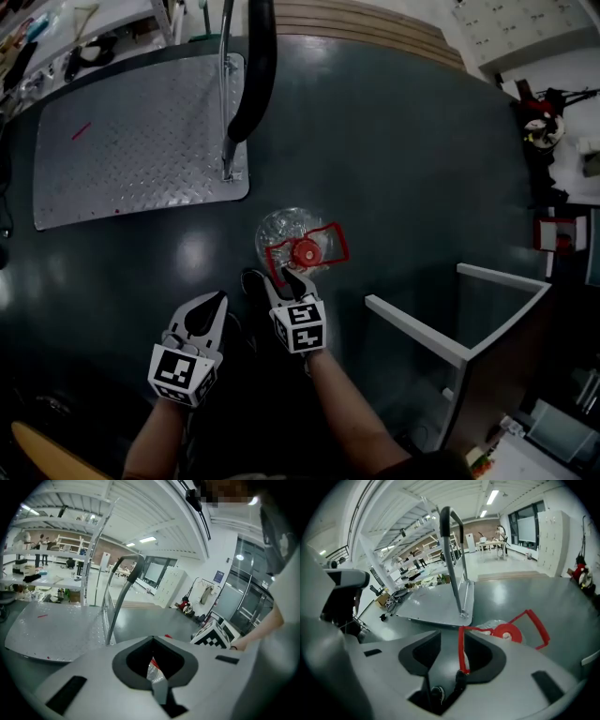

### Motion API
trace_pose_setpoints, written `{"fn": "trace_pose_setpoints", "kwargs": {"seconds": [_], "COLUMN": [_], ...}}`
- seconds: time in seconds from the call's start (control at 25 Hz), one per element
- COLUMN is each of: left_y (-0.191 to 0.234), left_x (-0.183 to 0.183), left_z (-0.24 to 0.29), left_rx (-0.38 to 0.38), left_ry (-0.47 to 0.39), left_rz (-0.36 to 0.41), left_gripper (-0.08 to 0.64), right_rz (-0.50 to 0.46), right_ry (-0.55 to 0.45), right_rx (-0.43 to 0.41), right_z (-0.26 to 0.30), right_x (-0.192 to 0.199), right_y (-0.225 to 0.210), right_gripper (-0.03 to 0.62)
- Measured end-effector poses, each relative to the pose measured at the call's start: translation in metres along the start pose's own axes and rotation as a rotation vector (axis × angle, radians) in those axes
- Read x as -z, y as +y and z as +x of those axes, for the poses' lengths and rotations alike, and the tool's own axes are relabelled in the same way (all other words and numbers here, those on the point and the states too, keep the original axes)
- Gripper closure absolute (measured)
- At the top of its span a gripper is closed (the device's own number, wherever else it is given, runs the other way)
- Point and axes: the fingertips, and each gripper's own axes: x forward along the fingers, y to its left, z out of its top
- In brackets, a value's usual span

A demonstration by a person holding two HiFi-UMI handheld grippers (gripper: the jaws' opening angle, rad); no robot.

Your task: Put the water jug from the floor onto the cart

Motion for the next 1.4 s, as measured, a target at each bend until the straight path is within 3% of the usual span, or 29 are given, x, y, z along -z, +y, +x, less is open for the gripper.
{"fn": "trace_pose_setpoints", "kwargs": {"seconds": [0.16,0.32,0.6,0.8,1.16,1.4], "left_y": [0.010,0.026,0.048,0.046,0.036,0.030], "left_x": [0.016,0.029,0.040,0.044,0.045,0.033], "left_z": [0.019,0.035,0.047,0.047,0.034,0.009], "left_rx": [-0.002,-0.019,-0.063,-0.061,-0.049,-0.053], "left_ry": [0.023,0.044,0.043,0.049,0.040,0.025], "left_rz": [0.022,-0.005,-0.087,-0.078,-0.073,-0.096], "left_gripper": [0.554,0.553,0.553,0.554,0.552,0.554], "right_rz": [-0.005,0.015,-0.011,-0.071,0.029,0.121], "right_ry": [0.097,0.130,0.180,0.226,0.221,0.178], "right_rx": [0.032,0.068,0.060,0.054,-0.042,-0.135], "right_z": [0.037,0.058,0.073,0.072,0.054,0.004], "right_x": [0.022,0.028,0.038,0.044,0.035,-0.001], "right_y": [-0.014,-0.025,-0.029,-0.025,-0.025,-0.018], "right_gripper": [0.463,0.463,0.466,0.560,0.566,0.565]}}
